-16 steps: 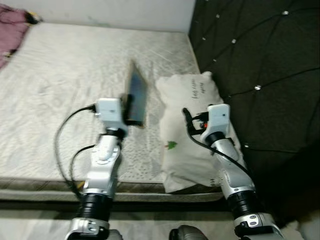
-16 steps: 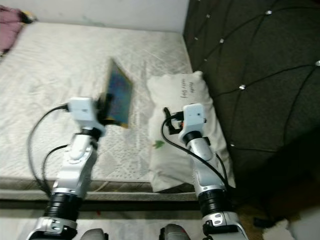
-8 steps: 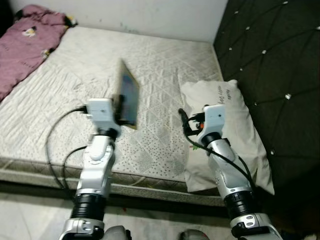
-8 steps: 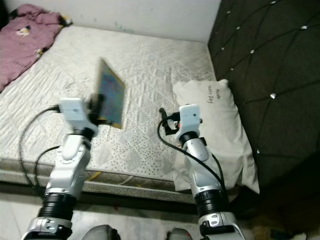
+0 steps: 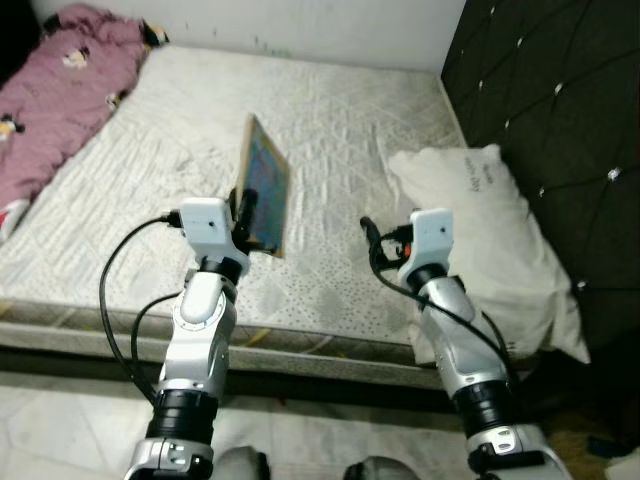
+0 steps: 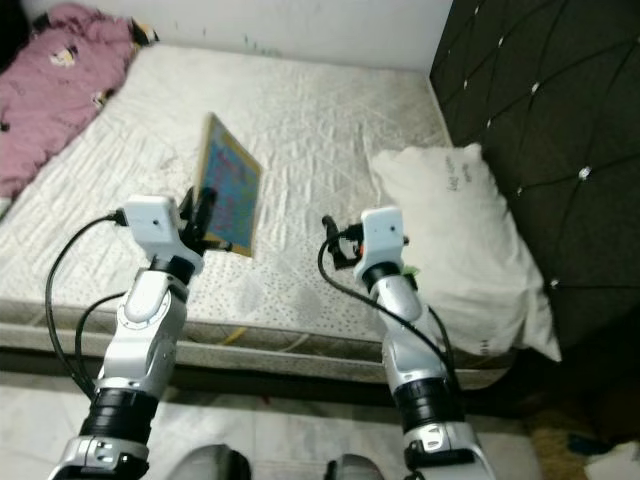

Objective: Clean up the room

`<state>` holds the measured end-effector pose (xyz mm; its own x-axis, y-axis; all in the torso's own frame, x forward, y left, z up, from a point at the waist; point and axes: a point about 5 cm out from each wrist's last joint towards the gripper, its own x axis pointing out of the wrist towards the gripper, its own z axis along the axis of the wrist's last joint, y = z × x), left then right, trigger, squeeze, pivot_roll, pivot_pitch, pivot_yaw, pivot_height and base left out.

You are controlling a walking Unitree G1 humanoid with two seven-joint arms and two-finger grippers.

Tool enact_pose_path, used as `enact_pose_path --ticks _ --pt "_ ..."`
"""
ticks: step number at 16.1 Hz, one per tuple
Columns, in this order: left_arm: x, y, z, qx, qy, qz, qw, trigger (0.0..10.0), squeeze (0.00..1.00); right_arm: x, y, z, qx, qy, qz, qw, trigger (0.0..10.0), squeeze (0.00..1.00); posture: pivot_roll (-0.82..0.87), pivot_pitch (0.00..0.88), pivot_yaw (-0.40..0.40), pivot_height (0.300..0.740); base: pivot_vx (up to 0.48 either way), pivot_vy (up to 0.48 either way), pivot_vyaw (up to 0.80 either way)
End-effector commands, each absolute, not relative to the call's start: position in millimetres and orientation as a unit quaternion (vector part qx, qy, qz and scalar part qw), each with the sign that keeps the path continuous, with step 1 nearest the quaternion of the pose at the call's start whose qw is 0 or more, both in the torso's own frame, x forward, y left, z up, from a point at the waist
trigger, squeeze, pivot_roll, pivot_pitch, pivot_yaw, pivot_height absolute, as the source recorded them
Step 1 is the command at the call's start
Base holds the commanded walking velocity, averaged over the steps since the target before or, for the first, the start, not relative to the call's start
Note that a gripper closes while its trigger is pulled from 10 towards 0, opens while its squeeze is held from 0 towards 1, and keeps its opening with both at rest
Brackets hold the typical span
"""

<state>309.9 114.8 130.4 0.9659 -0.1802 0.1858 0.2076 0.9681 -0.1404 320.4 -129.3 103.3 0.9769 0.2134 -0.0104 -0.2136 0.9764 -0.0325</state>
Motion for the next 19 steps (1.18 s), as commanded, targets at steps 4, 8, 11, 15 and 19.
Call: enact_pose_path --ticks 4,8,11,15,19 --pt "309.8 108.8 146.0 -0.085 -0.120 -0.120 0.982 10.0 0.00 321.4 -134.9 104.3 -0.018 0.003 0.098 0.995 10.0 0.00 -0.02 0.025 -0.044 0.740 0.384 0.000 0.00" --pt "309.4 107.9 146.1 -0.087 -0.121 -0.126 0.981 10.0 0.00 321.5 -135.1 104.5 -0.020 0.002 0.098 0.995 10.0 0.00 -0.02 0.024 -0.044 0.740 0.417 0.000 0.00" --pt "309.5 107.8 146.0 -0.086 -0.119 -0.127 0.981 10.0 0.00 321.7 -135.4 104.8 -0.021 0.002 0.098 0.995 10.0 0.00 -0.02 0.024 -0.044 0.740 0.412 0.000 0.00" --pt "309.8 108.7 144.3 -0.083 -0.117 -0.117 0.983 10.0 0.00 321.8 -135.3 104.7 -0.020 0.000 0.099 0.995 10.0 0.00 -0.01 0.018 -0.044 0.740 0.188 0.000 0.00" --pt "311.1 109.5 141.8 -0.081 -0.106 -0.106 0.985 10.0 0.00 322.0 -136.1 105.8 -0.014 -0.003 0.096 0.995 10.0 0.00 -0.01 0.020 -0.043 0.740 0.000 0.000 0.00"
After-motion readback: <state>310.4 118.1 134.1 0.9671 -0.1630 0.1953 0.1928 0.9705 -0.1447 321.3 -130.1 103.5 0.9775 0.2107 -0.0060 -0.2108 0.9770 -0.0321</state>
